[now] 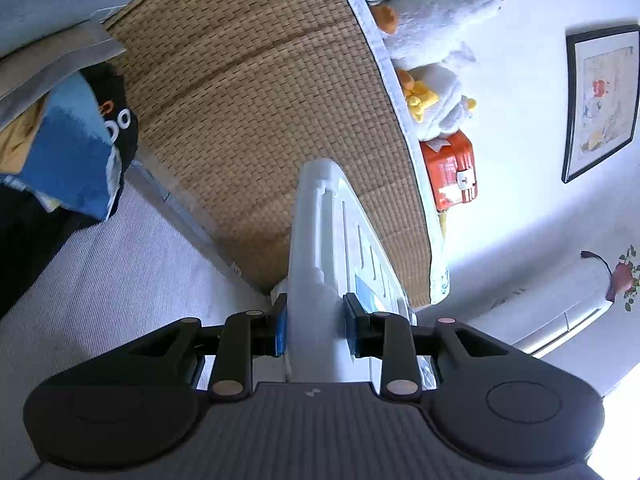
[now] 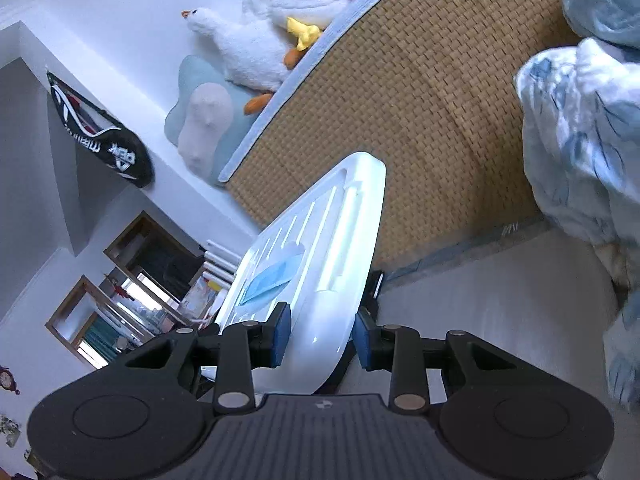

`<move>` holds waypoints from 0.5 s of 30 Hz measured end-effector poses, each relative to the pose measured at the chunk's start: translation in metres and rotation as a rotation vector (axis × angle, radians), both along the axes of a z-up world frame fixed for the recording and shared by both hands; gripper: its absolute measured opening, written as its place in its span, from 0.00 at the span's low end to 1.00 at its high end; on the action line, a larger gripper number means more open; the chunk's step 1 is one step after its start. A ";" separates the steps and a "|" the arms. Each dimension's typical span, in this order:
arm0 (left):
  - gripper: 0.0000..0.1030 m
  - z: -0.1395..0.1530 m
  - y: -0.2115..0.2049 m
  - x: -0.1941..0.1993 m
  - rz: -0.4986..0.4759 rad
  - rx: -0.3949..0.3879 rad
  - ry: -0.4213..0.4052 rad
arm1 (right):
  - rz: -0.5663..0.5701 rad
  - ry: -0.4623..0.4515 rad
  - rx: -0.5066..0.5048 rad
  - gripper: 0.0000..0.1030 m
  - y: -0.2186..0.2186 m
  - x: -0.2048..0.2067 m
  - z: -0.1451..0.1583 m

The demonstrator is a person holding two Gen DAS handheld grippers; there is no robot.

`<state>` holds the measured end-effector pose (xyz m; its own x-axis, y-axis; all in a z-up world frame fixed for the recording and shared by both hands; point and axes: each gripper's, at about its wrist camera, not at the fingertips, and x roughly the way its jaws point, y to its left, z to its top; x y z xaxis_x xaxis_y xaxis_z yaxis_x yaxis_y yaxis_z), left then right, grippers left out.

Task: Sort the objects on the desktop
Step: 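Lift the white lid with both tools and carry it over the teal basin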

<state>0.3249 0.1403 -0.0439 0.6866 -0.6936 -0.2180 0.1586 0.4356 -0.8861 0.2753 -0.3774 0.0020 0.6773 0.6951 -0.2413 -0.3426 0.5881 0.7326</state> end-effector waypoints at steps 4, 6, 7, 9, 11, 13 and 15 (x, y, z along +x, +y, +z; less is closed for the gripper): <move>0.30 -0.003 0.004 -0.037 0.011 0.008 0.014 | -0.002 0.021 0.013 0.36 0.004 -0.032 -0.006; 0.29 -0.004 0.007 -0.056 0.015 0.007 0.029 | -0.004 0.034 0.017 0.36 0.007 -0.049 -0.010; 0.29 -0.004 0.008 -0.065 0.018 0.005 0.036 | -0.005 0.044 0.021 0.36 0.008 -0.057 -0.012; 0.29 -0.007 0.010 -0.083 0.022 0.009 0.043 | -0.007 0.059 0.020 0.36 0.010 -0.073 -0.015; 0.29 -0.012 0.011 -0.100 0.027 0.008 0.055 | -0.007 0.071 0.019 0.36 0.012 -0.089 -0.018; 0.29 -0.019 0.012 -0.117 0.032 0.000 0.073 | -0.008 0.088 0.018 0.36 0.014 -0.104 -0.023; 0.29 -0.028 0.012 -0.132 0.039 -0.005 0.095 | -0.008 0.113 0.022 0.36 0.013 -0.115 -0.031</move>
<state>0.1932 0.1525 -0.0717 0.6893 -0.6682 -0.2798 0.0567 0.4348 -0.8987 0.1605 -0.3639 -0.0295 0.6520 0.6958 -0.3012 -0.2528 0.5740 0.7789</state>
